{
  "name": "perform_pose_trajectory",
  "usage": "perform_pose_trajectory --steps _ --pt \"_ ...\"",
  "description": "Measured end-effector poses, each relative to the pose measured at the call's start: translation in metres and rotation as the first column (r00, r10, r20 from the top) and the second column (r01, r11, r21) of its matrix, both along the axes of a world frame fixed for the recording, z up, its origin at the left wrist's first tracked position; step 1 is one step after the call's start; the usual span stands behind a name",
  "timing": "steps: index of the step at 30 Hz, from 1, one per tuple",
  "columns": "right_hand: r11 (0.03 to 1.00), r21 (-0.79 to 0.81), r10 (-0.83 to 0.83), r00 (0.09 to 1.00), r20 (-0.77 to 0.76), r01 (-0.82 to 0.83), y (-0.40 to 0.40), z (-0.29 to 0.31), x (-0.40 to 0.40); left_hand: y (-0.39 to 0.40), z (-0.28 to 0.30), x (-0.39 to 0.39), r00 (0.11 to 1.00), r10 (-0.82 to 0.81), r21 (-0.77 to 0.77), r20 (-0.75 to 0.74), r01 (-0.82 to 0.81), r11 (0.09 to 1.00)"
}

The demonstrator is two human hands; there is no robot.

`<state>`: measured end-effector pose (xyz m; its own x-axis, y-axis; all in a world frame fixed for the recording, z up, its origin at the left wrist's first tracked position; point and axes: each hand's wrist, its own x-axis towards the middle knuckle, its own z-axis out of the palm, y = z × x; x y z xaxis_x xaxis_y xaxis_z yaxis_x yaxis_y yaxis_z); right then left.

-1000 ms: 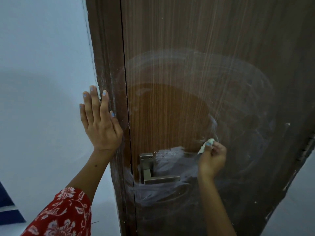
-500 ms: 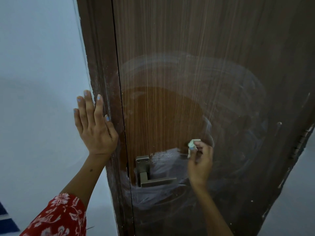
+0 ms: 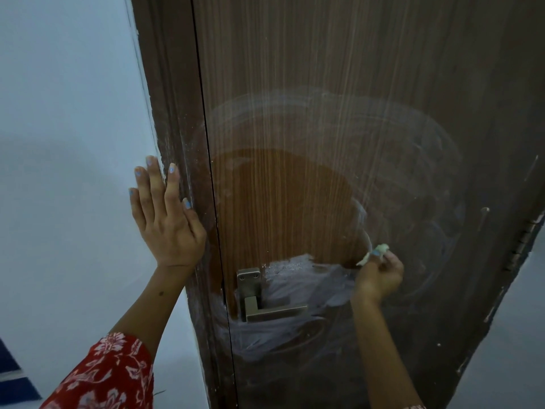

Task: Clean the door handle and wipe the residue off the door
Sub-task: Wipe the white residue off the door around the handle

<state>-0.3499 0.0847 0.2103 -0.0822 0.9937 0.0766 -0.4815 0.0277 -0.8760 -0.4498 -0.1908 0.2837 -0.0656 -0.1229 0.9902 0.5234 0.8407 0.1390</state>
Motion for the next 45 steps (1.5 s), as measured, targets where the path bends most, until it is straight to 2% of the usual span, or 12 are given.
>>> perform_pose_trajectory --steps 4,9,13,18,23,27,29,33,37,39,42,45 --pt "0.878 0.460 0.087 0.989 0.123 -0.135 -0.027 0.005 0.001 0.000 0.000 -0.001 1.000 0.002 0.000 -0.007 -0.002 1.000" --pt "0.998 0.056 0.037 0.994 -0.103 -0.031 -0.010 0.035 -0.003 0.001 0.001 0.000 1.000 0.001 0.000 -0.005 -0.001 1.000" --pt "0.906 0.387 0.204 0.978 -0.037 -0.174 -0.039 0.043 -0.006 0.000 0.001 0.000 1.000 0.002 0.003 -0.004 -0.002 1.000" --pt "0.997 0.076 0.034 0.987 -0.159 -0.022 -0.013 0.067 -0.007 0.001 0.001 0.000 1.000 0.006 0.004 -0.004 -0.006 1.000" --pt "0.823 0.543 0.175 0.984 0.030 -0.163 -0.044 0.059 -0.007 0.000 0.000 -0.001 1.000 0.004 0.009 -0.005 -0.004 1.000" --pt "0.983 0.185 0.030 0.994 -0.102 -0.011 -0.008 0.070 -0.005 0.001 0.001 0.001 1.000 0.004 0.011 0.003 -0.004 1.000" --pt "0.941 0.338 0.003 0.999 -0.053 0.015 -0.023 0.067 -0.005 0.001 0.001 0.002 1.000 0.001 0.011 0.002 -0.001 1.000" --pt "0.685 0.658 0.246 0.949 0.197 -0.314 -0.054 0.023 0.000 0.000 0.001 0.002 1.000 -0.001 0.008 0.011 0.001 1.000" --pt "0.938 0.315 0.155 0.988 0.002 -0.148 -0.042 0.011 0.005 0.001 0.002 0.003 1.000 0.007 0.001 0.014 -0.007 1.000" --pt "0.873 0.461 0.122 0.987 0.109 -0.159 -0.054 0.008 0.006 0.001 0.001 0.003 1.000 0.004 0.000 0.007 -0.004 1.000" --pt "0.597 0.664 0.240 0.890 0.388 -0.451 -0.068 -0.013 0.015 0.000 0.001 0.002 1.000 0.005 0.002 0.004 -0.005 1.000" --pt "0.753 0.530 0.236 0.912 0.335 -0.389 -0.057 -0.021 0.020 0.001 0.001 0.003 1.000 0.011 0.002 0.001 -0.011 1.000"
